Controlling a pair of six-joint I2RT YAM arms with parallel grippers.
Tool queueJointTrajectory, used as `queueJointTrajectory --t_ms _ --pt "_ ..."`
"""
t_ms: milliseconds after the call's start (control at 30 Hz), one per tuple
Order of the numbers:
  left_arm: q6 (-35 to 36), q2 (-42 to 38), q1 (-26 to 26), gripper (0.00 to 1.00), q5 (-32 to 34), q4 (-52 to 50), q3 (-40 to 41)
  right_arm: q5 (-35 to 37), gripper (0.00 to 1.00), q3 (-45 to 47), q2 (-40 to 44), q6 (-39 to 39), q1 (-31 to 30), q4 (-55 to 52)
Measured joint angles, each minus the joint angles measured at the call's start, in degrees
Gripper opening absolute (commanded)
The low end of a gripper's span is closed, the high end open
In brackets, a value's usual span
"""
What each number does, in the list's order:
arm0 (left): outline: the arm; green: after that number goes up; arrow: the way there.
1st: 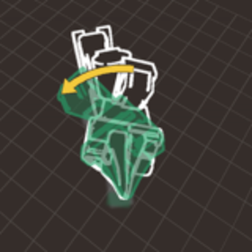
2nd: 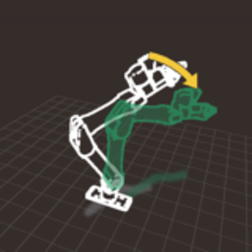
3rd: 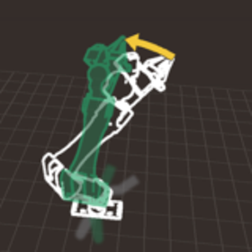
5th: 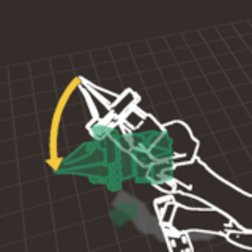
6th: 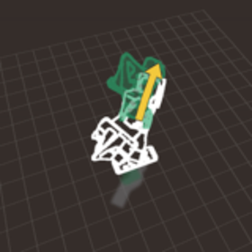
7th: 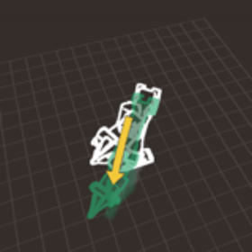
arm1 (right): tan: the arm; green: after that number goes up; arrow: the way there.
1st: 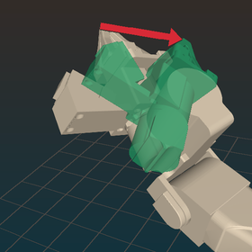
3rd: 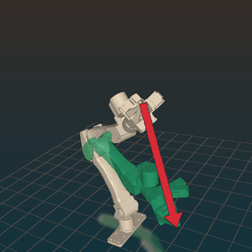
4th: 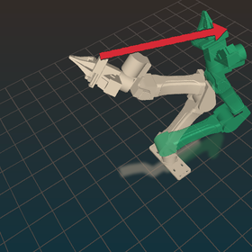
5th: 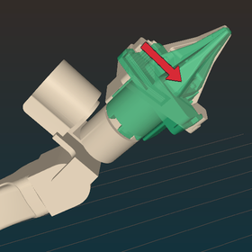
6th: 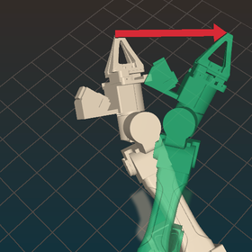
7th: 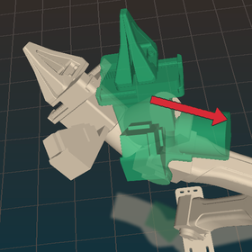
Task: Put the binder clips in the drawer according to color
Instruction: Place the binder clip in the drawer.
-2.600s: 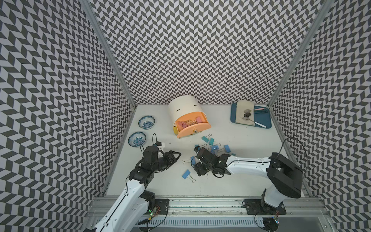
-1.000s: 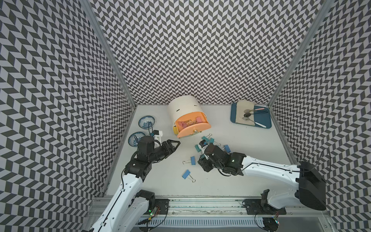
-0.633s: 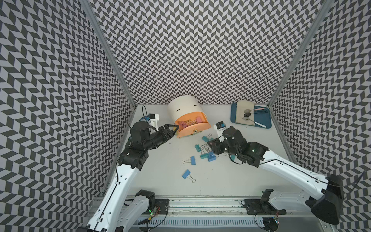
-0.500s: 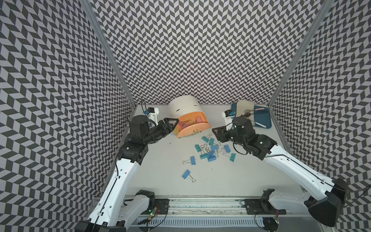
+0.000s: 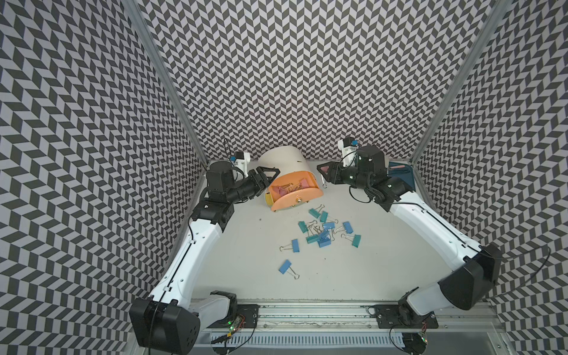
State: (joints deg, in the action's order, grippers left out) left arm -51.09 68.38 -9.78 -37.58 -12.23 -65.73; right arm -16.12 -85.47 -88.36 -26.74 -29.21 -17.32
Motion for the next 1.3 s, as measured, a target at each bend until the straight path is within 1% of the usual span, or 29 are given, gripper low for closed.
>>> queueJointTrajectory --t_ms 200,400,733,1300 --pt "-0.9 1.8 0.6 0.64 -1.5 1.7 -0.7 -5.0 0.47 -2.7 -5.8 -4.6 0.8 5.6" --pt "-1.0 2.1 2.0 0.64 -2.7 2.8 -0.9 -7.2 0.48 -6.5 -10.5 -6.9 0.8 9.0" --pt "-1.0 2.6 3.7 0.64 -3.9 2.9 -0.9 -7.9 0.49 -7.3 -13.4 -6.7 0.8 10.6" --pt "-1.0 3.7 3.8 0.64 -4.3 3.2 -0.9 -7.7 0.51 -5.5 -15.5 -2.7 -1.0 12.6"
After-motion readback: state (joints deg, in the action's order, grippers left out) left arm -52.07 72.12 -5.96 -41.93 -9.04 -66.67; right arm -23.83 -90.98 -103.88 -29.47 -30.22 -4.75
